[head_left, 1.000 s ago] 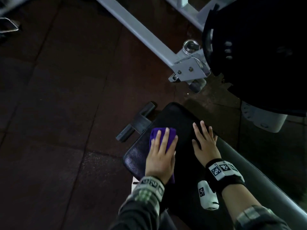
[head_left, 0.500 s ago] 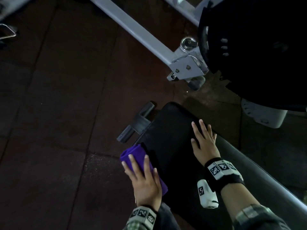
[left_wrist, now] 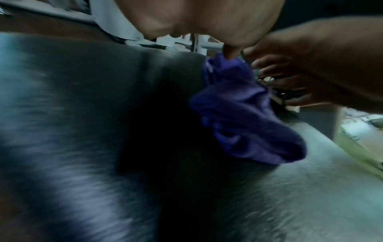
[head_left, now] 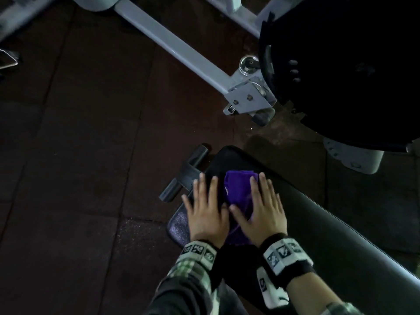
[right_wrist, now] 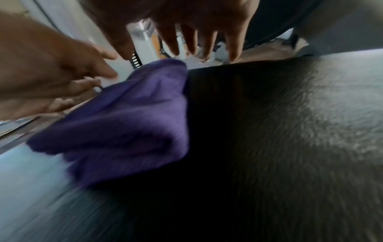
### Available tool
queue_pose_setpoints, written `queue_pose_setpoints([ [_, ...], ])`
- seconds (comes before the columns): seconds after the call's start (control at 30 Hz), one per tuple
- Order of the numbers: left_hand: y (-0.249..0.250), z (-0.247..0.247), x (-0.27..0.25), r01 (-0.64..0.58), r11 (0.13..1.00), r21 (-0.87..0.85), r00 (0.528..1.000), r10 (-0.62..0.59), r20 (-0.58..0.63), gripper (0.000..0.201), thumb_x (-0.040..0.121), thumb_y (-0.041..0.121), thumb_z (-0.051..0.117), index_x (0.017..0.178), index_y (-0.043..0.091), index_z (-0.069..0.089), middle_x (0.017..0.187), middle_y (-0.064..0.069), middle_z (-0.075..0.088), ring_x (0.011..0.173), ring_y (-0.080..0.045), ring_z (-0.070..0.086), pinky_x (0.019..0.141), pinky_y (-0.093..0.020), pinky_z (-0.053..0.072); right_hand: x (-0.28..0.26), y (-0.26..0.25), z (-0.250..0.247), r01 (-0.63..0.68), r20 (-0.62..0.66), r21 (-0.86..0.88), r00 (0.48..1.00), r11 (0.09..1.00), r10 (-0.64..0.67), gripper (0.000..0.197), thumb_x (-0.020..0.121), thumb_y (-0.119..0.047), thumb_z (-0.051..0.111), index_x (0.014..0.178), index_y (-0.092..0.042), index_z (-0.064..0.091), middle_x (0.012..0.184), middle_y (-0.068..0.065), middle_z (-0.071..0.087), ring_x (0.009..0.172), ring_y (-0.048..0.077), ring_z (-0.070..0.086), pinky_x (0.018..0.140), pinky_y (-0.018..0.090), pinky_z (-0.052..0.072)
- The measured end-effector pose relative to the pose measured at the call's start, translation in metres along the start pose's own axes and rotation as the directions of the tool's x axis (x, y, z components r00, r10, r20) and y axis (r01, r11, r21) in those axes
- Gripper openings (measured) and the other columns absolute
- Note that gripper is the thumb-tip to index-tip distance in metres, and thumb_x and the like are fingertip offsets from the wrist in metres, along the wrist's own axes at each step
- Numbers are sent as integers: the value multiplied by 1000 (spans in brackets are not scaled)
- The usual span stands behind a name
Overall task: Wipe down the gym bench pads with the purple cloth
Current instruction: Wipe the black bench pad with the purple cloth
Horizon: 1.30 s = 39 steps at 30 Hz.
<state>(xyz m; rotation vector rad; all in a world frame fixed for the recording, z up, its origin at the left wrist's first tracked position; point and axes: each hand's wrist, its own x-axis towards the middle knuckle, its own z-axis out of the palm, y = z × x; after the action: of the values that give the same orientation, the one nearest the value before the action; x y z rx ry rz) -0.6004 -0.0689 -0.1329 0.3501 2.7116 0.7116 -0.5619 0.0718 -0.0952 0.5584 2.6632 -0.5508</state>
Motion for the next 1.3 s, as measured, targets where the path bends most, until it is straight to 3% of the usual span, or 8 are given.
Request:
queue_pose_setpoints([
  [0.13,-42,-3,-24,123,990,76,992,-122,-5,69,89,48,34,150,21,18,158,-2,19,145,-21,12,111,-61,23,-14,-8,23,83,84,-47,993,995,-79,85,81,-67,30,148,-30,-5,156,3,-12,142,21,1,113,47,15],
  [0.27,-46,-5,-27,94,992,89,995,-96,17,68,90,52,35,149,20,24,154,-5,34,142,-21,22,110,-56,25,-3,23,7,-51,32,-87,998,995,54,79,79,-38,43,149,-24,9,156,-2,9,141,29,23,106,55,28],
  [0.43,-45,-8,-26,103,990,92,993,-107,48,67,90,54,33,147,19,28,144,-10,47,125,-32,51,99,-55,39,21,82,-24,-270,-9,9,963,963,270,70,88,-17,48,149,-12,14,156,5,16,143,28,11,114,46,10],
  [0.5,-46,-7,-25,106,989,102,992,-112,57,68,90,54,32,147,19,25,146,-10,45,125,-33,51,98,-55,39,29,101,-38,-409,24,113,912,905,409,57,90,-14,47,143,-9,29,147,13,34,134,34,31,109,43,25],
  [0.63,-46,-7,-24,122,988,99,988,-130,82,70,88,56,31,147,21,20,148,-9,42,128,-31,48,98,-55,39,43,113,-65,-552,274,139,819,822,504,61,88,-17,47,143,-36,30,130,14,53,106,35,56,83,33,45],
  [0.77,-45,-11,-20,131,981,142,975,-154,161,69,86,53,35,145,16,32,142,-9,49,120,-30,55,88,-53,47,83,81,-73,-501,417,129,811,856,411,57,79,-25,47,130,-49,41,127,11,55,107,33,54,86,33,43],
  [1.07,-44,-13,-21,144,977,157,965,-174,196,69,87,55,35,144,16,37,143,-6,49,119,-26,54,88,-50,49,134,27,-59,-231,336,170,927,958,165,45,97,-45,38,138,-29,42,142,1,46,129,23,43,102,25,30],
  [1.3,-44,-14,-19,162,972,170,955,-198,222,68,94,59,23,144,15,36,143,-7,49,123,-22,39,87,-51,49,56,115,-68,-430,314,195,879,882,359,43,93,-46,43,135,-35,45,129,10,57,117,29,54,86,27,38],
])
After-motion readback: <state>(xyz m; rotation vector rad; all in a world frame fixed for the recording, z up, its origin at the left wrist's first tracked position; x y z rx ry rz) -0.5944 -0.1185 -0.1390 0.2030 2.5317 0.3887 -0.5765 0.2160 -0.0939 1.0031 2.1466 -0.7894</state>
